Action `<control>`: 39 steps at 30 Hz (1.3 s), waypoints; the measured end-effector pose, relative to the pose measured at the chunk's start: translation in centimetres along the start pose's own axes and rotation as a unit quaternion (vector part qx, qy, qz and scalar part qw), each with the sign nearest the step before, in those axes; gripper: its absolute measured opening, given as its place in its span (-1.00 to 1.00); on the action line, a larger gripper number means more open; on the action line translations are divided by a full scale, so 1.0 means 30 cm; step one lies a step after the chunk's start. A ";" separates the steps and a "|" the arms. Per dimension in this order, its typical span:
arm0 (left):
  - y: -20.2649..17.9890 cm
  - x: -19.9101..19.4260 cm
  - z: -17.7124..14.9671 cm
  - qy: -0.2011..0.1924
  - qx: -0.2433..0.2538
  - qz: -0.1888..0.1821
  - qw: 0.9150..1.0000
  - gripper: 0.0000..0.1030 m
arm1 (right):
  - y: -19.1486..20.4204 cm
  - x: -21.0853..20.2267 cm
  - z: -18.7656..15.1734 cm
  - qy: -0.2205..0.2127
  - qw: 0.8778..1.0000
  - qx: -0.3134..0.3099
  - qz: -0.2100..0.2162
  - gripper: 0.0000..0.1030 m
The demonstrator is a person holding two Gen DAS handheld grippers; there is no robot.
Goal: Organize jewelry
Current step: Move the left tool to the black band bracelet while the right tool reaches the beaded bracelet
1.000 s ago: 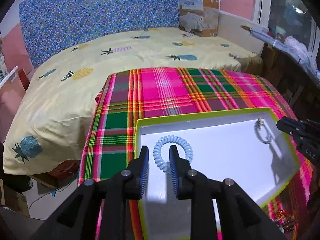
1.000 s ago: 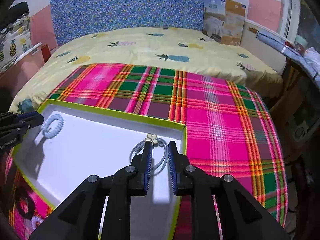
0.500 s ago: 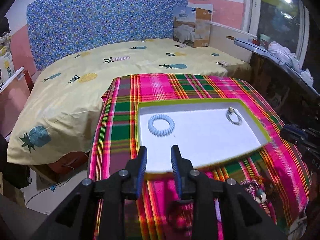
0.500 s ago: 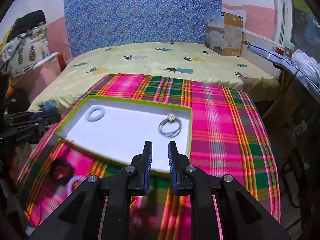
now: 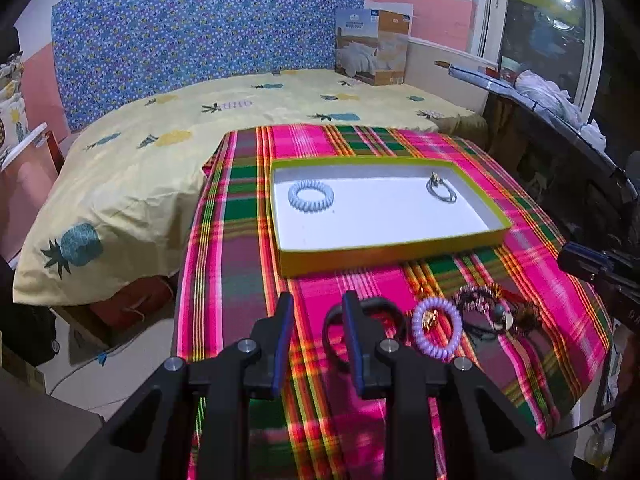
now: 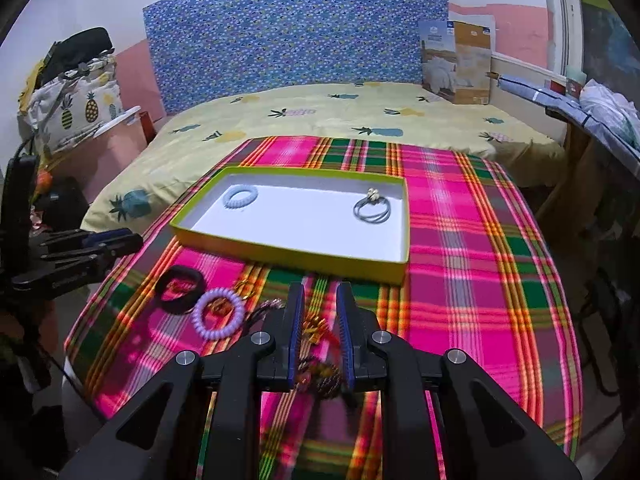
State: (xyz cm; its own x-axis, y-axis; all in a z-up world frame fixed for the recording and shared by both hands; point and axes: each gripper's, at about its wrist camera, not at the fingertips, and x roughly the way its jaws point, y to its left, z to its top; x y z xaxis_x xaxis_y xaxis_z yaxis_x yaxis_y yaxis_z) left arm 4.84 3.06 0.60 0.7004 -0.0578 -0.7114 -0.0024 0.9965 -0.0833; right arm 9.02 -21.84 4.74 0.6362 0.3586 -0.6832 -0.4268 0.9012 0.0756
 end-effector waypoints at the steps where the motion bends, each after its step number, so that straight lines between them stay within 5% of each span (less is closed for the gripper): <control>1: 0.001 0.002 -0.009 0.003 -0.001 -0.001 1.000 -0.50 | 0.001 -0.003 -0.006 0.002 1.000 0.002 0.001 -0.68; 17: -0.007 0.071 -0.054 0.035 0.000 -0.008 0.999 -0.47 | -0.006 0.029 -0.048 0.025 1.000 0.007 -0.003 -0.66; 21: -0.004 0.104 -0.066 0.050 -0.002 -0.010 0.999 -0.47 | -0.015 0.044 -0.072 0.036 0.999 0.008 -0.005 -0.31; 39: -0.020 0.131 -0.078 0.049 0.008 -0.007 0.999 -0.50 | -0.011 0.111 -0.140 0.072 0.997 0.001 0.002 -0.31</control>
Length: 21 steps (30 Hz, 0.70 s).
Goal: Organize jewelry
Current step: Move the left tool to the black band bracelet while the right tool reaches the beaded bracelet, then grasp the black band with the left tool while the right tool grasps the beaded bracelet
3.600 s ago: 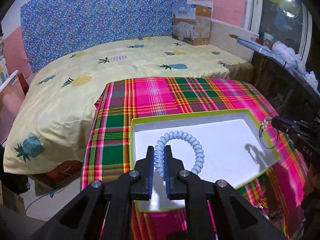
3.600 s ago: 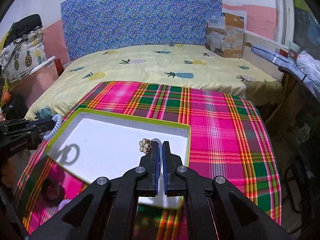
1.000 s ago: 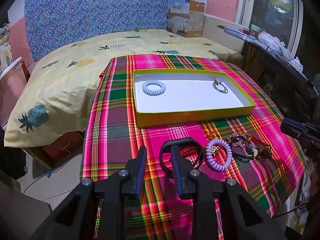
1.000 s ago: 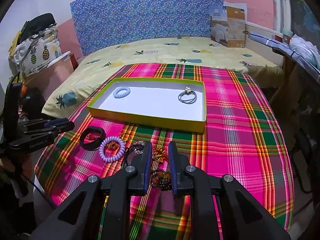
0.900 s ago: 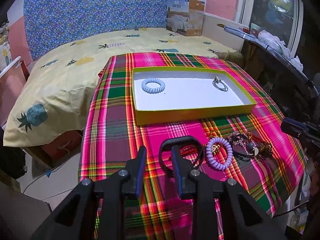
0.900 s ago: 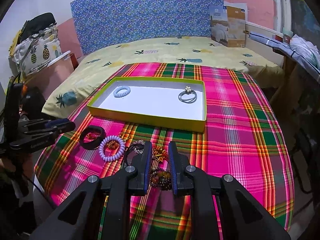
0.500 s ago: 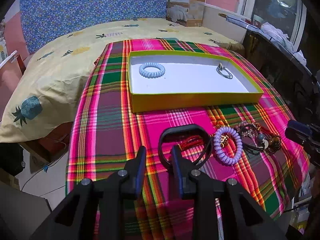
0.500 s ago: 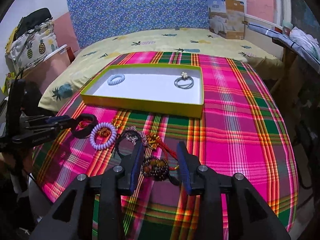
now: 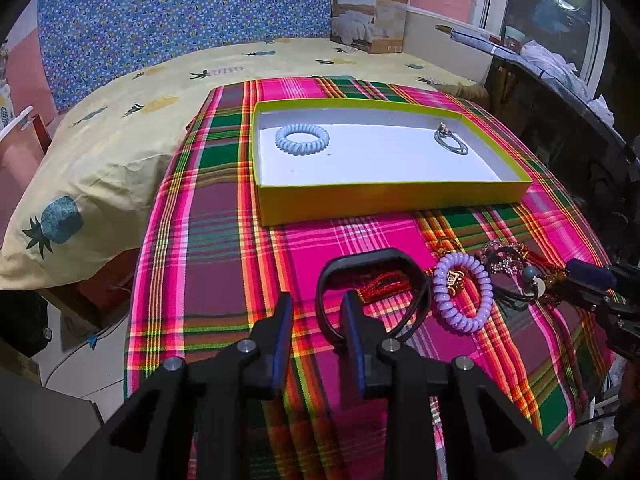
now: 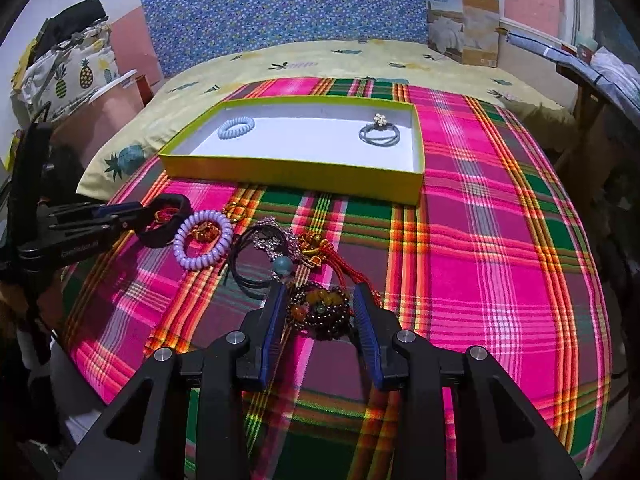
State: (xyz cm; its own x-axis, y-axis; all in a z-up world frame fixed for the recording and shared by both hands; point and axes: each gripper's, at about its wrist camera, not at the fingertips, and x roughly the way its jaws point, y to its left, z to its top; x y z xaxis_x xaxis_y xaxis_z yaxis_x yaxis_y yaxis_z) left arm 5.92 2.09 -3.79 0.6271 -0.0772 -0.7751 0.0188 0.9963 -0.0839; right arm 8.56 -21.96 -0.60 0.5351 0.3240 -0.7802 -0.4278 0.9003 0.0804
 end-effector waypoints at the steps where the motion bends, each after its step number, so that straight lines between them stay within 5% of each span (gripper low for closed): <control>1: -0.001 0.001 0.000 0.000 0.001 0.000 1.000 -0.50 | -0.003 0.003 -0.001 0.001 1.000 0.002 -0.001 -0.31; 8: -0.004 0.004 0.001 -0.001 0.003 0.001 1.000 -0.52 | -0.001 0.026 -0.013 0.016 1.000 -0.005 0.003 -0.31; 11: -0.004 0.005 0.000 -0.002 0.005 0.001 1.000 -0.53 | 0.005 0.030 -0.016 0.017 1.000 -0.011 0.000 -0.50; 21: -0.008 -0.005 -0.008 -0.008 0.004 -0.007 1.000 -0.91 | 0.004 0.005 -0.016 0.006 1.000 -0.011 -0.006 -0.61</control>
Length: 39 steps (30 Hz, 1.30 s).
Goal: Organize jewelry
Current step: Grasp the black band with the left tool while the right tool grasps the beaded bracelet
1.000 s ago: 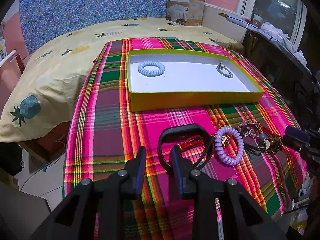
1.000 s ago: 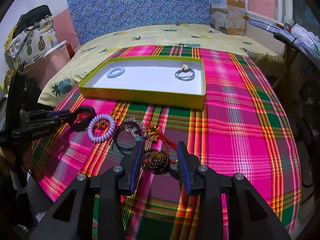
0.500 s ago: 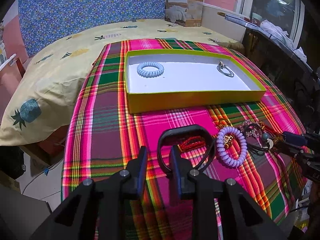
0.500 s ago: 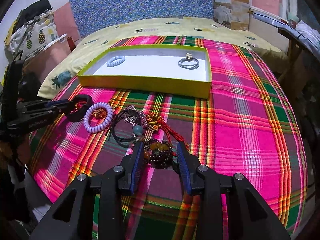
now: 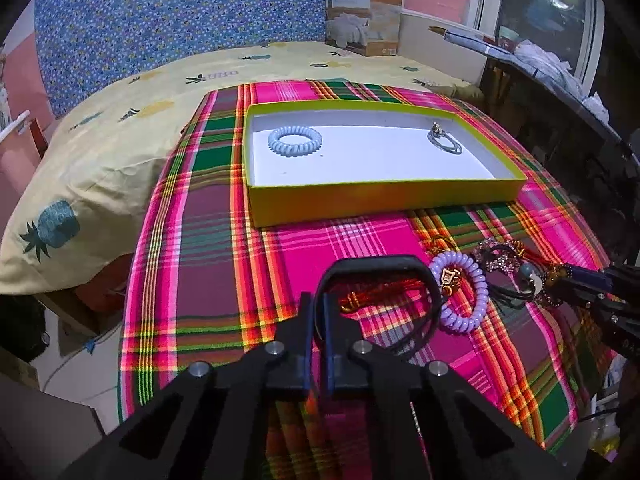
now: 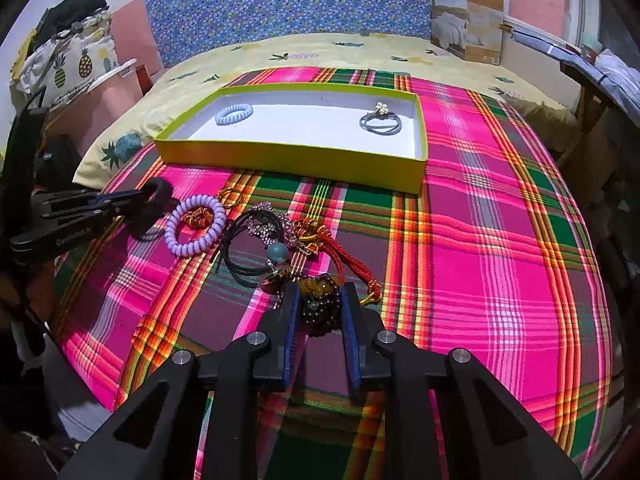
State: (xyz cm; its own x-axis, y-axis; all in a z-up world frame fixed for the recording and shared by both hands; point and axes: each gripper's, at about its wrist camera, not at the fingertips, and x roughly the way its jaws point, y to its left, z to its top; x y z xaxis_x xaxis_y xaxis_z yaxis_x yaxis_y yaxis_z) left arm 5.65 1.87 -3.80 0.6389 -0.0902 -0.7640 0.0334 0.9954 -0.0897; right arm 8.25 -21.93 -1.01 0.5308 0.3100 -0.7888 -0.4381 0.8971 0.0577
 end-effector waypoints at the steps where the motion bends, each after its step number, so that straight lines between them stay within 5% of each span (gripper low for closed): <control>1: 0.002 -0.004 -0.002 -0.001 -0.001 -0.001 1.000 -0.91 | -0.003 -0.006 -0.001 -0.002 1.000 0.002 0.000 -0.61; 22: 0.029 -0.128 0.027 -0.037 -0.026 -0.011 0.999 -0.92 | 0.018 -0.107 0.038 -0.052 0.998 0.011 0.016 -0.62; 39: 0.053 -0.041 0.220 -0.047 -0.028 0.012 0.998 -0.92 | -0.042 -0.050 0.233 -0.088 0.996 0.009 0.013 -0.62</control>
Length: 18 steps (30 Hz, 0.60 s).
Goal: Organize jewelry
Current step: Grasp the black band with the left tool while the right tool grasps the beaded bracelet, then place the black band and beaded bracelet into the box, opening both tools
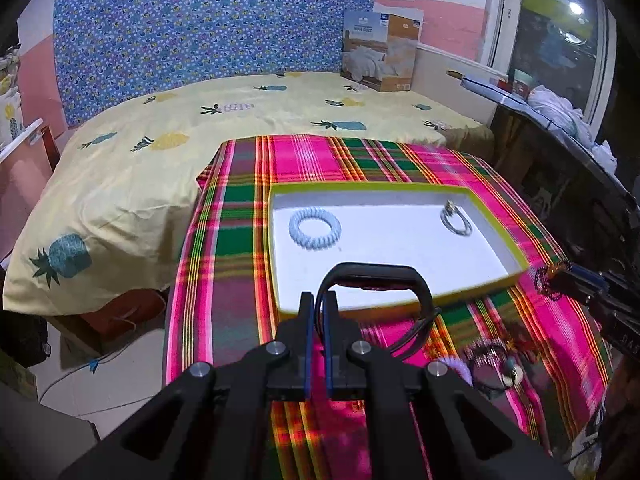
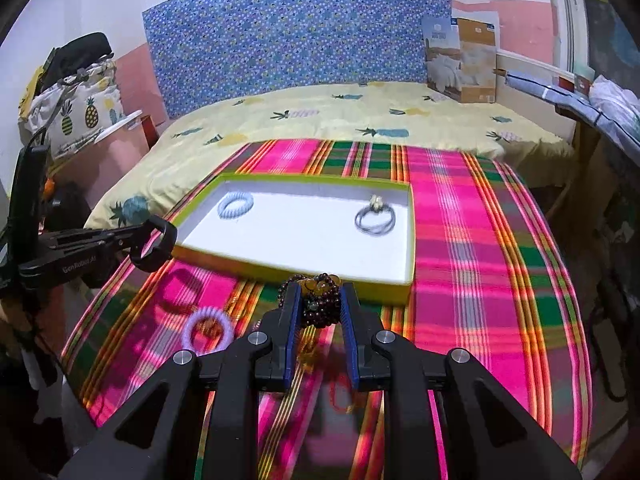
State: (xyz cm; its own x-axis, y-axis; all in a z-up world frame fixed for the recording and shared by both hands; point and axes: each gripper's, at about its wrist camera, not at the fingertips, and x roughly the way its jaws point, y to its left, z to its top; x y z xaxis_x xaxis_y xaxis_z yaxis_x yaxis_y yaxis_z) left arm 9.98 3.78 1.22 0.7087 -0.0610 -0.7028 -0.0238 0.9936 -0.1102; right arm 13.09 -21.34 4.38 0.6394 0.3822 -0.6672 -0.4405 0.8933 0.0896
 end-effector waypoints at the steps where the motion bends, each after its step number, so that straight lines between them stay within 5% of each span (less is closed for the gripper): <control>1: 0.003 0.012 0.011 0.001 0.000 0.002 1.000 -0.92 | -0.009 0.018 0.019 -0.001 1.000 -0.001 -0.002 -0.62; 18: 0.003 0.228 0.082 0.050 0.013 0.025 0.998 -0.92 | -0.127 0.324 0.120 0.060 0.998 0.010 -0.029 -0.62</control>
State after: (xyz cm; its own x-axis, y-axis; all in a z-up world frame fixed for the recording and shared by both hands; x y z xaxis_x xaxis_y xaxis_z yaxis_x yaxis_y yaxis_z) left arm 16.55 3.68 -1.86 0.6333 -0.0191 -0.7737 -0.0384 0.9977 -0.0561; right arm 23.25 -20.18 0.20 0.5827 0.3001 -0.7553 -0.3923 0.9178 0.0621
